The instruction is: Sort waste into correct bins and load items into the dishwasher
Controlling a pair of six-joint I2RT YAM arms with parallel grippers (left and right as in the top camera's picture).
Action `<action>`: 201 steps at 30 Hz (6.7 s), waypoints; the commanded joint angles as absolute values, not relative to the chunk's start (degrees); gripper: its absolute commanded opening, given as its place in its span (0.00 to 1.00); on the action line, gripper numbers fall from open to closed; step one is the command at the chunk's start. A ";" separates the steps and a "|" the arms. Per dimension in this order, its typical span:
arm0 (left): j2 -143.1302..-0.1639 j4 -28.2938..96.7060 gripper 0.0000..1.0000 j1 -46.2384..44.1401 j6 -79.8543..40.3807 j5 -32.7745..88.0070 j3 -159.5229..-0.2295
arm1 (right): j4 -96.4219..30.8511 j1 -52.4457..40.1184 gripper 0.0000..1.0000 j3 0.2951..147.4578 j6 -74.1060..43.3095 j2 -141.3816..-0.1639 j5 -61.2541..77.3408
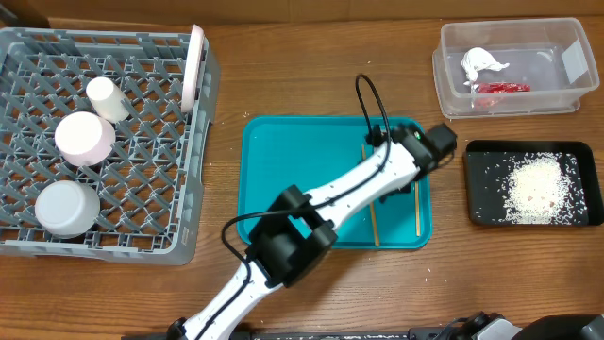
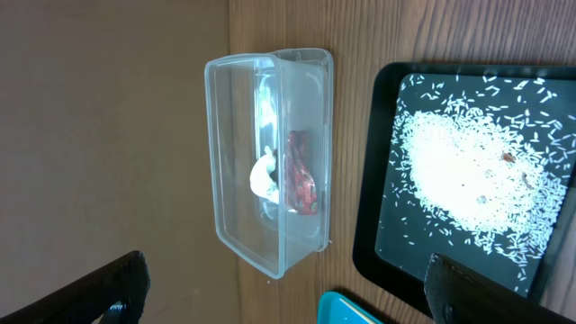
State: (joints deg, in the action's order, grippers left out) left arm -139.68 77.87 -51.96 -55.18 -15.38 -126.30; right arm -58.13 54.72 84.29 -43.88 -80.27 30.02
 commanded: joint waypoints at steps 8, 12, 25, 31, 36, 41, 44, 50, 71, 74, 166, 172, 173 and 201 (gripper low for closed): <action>-116.53 94.52 0.04 -40.14 -31.42 -17.45 -132.62 | -58.00 54.83 1.00 84.49 -43.59 -80.42 30.02; -111.28 96.82 0.04 -34.44 -24.16 -17.02 -132.25 | -58.00 54.83 1.00 84.49 -43.59 -80.42 30.02; -108.29 96.84 0.04 -21.67 -8.54 -18.68 -126.74 | -58.00 54.83 1.00 84.49 -43.59 -80.42 30.02; -108.29 96.84 0.04 -14.55 -9.43 -21.41 -117.23 | -58.00 54.83 1.00 84.49 -43.59 -80.42 30.04; -108.29 96.84 0.04 -8.21 -7.99 -17.54 -115.55 | -58.00 54.83 1.00 84.49 -43.59 -80.42 30.02; -108.31 96.77 0.04 -1.30 -1.76 -9.52 -115.48 | -58.00 54.83 1.00 84.49 -43.59 -80.42 30.02; -108.31 95.37 0.04 0.54 1.39 -7.35 -114.72 | -58.00 54.83 1.00 84.49 -43.59 -80.42 30.02; -108.33 87.70 0.04 2.83 1.80 -9.43 -108.22 | -58.00 54.83 1.00 84.49 -43.59 -80.42 30.02; -108.38 74.26 0.04 5.23 4.27 -5.69 -100.49 | -58.00 54.83 1.00 84.49 -43.59 -80.42 30.02; -108.38 73.58 0.04 5.23 6.09 -5.08 -100.49 | -58.00 54.83 1.00 84.49 -43.59 -80.42 30.02; -135.70 39.44 1.00 -61.39 -48.45 -33.45 -107.31 | -58.00 54.83 1.00 84.49 -43.59 -80.42 30.02; -138.52 39.20 0.94 -61.36 -48.38 -33.43 -107.31 | -58.00 54.83 1.00 84.49 -43.62 -80.42 30.02; -139.20 39.35 0.94 -61.36 -48.34 -33.41 -107.31 | -58.00 54.83 1.00 84.49 -43.59 -80.42 30.04; -123.61 55.37 0.04 -52.36 -47.29 -18.22 -107.55 | -58.00 54.83 1.00 84.49 -43.59 -80.42 30.02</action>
